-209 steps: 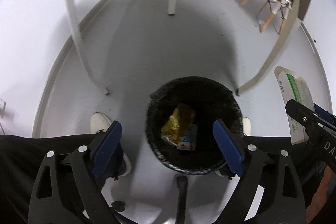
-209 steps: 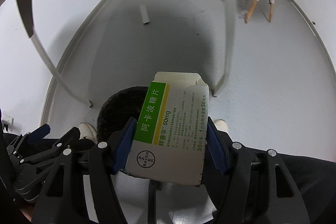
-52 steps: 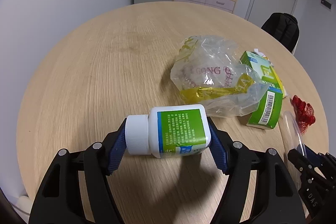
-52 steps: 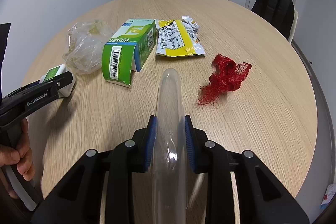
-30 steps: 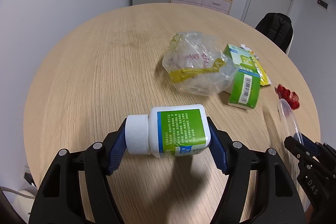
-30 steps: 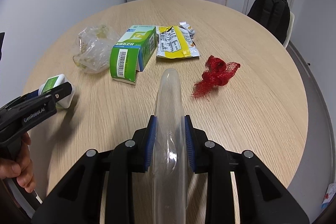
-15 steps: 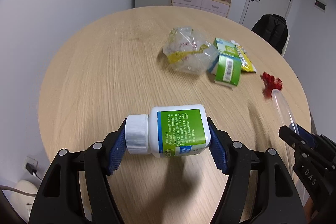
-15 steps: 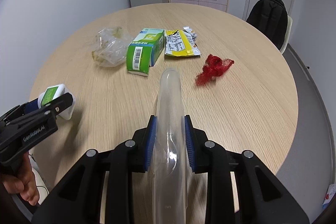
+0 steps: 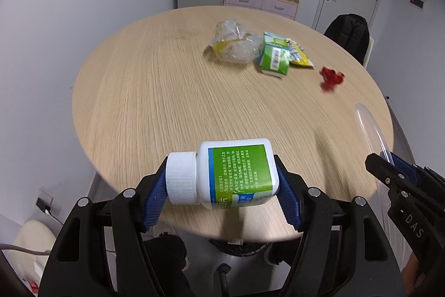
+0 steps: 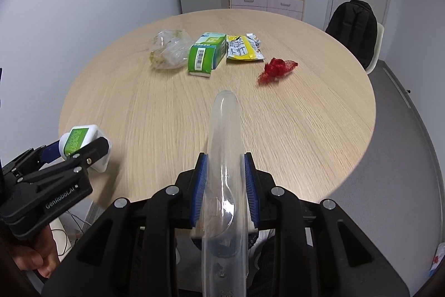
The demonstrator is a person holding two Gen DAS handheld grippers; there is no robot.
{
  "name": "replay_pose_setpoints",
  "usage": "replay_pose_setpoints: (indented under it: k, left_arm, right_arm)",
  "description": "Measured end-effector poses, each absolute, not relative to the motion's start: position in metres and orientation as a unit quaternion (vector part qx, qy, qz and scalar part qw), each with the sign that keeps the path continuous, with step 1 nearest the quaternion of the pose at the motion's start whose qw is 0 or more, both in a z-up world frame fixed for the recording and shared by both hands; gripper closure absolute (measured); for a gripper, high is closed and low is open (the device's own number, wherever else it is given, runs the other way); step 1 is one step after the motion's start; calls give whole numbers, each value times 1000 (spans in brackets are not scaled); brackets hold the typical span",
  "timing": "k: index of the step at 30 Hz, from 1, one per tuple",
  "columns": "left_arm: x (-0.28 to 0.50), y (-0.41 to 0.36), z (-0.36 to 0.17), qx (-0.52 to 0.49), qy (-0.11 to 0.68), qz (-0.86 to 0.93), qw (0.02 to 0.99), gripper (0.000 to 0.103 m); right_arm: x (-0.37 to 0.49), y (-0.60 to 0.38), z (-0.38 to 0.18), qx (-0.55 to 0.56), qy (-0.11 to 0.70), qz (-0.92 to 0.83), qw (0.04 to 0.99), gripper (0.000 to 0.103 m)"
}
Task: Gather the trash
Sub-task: 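Lift the pill bottle and plastic tube off the table toward the bin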
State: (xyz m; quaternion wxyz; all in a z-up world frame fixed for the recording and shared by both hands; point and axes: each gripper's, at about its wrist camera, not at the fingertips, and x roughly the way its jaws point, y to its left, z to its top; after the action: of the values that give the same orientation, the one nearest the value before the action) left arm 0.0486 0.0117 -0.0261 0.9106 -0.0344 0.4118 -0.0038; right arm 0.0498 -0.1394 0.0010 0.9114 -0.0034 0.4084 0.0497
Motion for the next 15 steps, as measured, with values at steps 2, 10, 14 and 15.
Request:
replay_pose_setpoints:
  k: [2,10,14,15]
  left_arm:
    - [34,11,-26,-34,410,-5,912,35]
    - [-17,9,-32,-33,408,-10,912,35]
    - [-44,9,-40,-36,409,-12,912,35]
    - [-50,9,-43,-37,410,-13,911,35]
  right_arm:
    - [37,-141,2,-2,407,49,912,77]
    - [-17,-144,-5,-1,405,46,913,77]
    - [-41,-145,-12,-3,404,44,914,77]
    - [-47,-145,-15,-3,404,44,914,77]
